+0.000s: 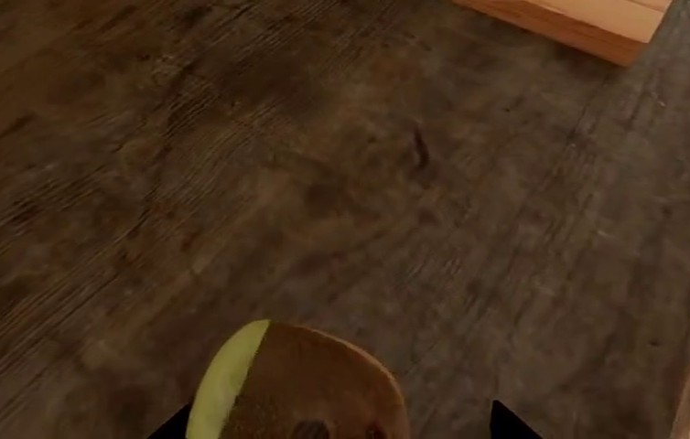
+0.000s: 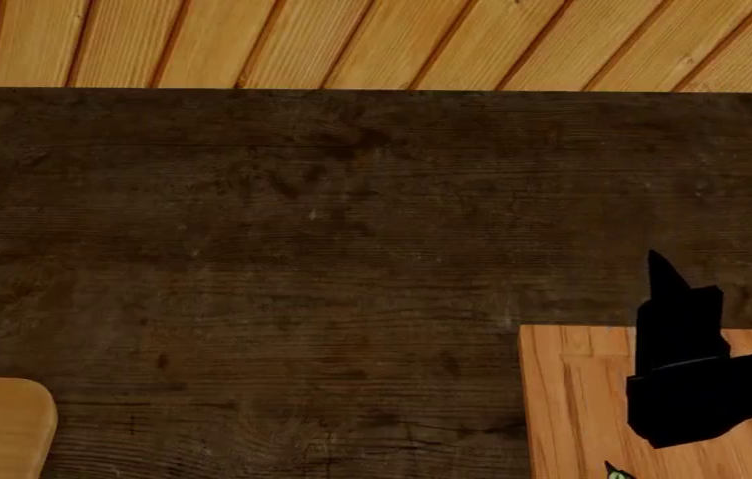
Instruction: Place the kiwi and the asparagus on separate cutting boards.
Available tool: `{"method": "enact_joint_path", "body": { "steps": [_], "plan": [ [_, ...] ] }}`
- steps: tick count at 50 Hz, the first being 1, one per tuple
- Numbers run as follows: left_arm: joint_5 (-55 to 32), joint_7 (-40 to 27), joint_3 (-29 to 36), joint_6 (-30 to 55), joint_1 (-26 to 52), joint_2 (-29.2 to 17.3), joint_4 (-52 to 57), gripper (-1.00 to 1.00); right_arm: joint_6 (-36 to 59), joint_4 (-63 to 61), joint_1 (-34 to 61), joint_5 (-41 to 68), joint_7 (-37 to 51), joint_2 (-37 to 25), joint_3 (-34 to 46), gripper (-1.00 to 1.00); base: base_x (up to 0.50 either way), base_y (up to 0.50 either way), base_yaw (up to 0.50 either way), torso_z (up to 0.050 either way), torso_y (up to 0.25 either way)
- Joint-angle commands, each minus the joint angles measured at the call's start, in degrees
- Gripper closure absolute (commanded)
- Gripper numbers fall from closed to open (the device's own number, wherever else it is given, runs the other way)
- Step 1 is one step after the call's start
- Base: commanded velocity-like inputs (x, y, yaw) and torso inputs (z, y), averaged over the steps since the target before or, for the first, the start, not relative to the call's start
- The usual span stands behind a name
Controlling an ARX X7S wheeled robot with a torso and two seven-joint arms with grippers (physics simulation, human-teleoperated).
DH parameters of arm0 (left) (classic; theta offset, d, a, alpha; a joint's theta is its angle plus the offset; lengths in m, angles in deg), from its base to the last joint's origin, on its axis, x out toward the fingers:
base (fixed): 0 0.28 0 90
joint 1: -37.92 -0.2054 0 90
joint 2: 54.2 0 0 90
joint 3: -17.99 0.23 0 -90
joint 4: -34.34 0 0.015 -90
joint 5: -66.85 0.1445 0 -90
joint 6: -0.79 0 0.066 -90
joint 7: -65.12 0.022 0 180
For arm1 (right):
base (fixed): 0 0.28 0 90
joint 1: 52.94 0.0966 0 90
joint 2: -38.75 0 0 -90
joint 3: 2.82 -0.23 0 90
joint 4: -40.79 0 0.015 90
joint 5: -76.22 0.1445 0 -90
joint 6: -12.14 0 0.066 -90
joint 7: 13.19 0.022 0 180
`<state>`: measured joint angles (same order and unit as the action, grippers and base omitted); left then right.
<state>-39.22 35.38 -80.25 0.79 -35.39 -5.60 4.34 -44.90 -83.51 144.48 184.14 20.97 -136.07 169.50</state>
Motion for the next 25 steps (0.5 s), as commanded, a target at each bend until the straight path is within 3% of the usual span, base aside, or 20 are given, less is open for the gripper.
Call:
{"method": "enact_joint_path", "body": {
  "steps": [1,4,5,11,25],
  "plan": [
    [8.21,4.15,3.52,-0.04,-0.91,1.35,-0.01,-1.00,-1.96,0.01,-1.54,-2.06,-1.91,0.36,-0.94,-1.00,0.00,0.00,0.00,0.000,0.000],
    [6.95,3.11,2.13,-0.04,-1.12,0.98,-0.01,-1.00,-2.15,0.05,-1.76,-2.16,-2.04,0.20,-0.92,-1.00,0.00,0.00,0.00,0.000,-0.003],
    [5.18,2.14,0.95,-0.03,-1.00,0.86,-0.01,1.00,-2.26,0.07,-1.90,-2.19,-2.12,0.19,-0.86,-1.00,0.00,0.00,0.00,0.000,-0.010],
    [-5.20,-6.75,0.29,-0.02,1.00,0.43,-0.01,1.00,-3.01,0.08,-2.67,-2.59,-2.26,0.23,-0.55,-1.00,0.00,0.00,0.00,0.000,0.000],
    [-10.12,-9.75,-7.24,-1.49,3.94,1.20,-0.38,1.00,-4.26,0.17,-3.68,-2.99,-2.29,0.41,-0.47,-1.00,0.00,0.00,0.00,0.000,0.000]
  ]
}}
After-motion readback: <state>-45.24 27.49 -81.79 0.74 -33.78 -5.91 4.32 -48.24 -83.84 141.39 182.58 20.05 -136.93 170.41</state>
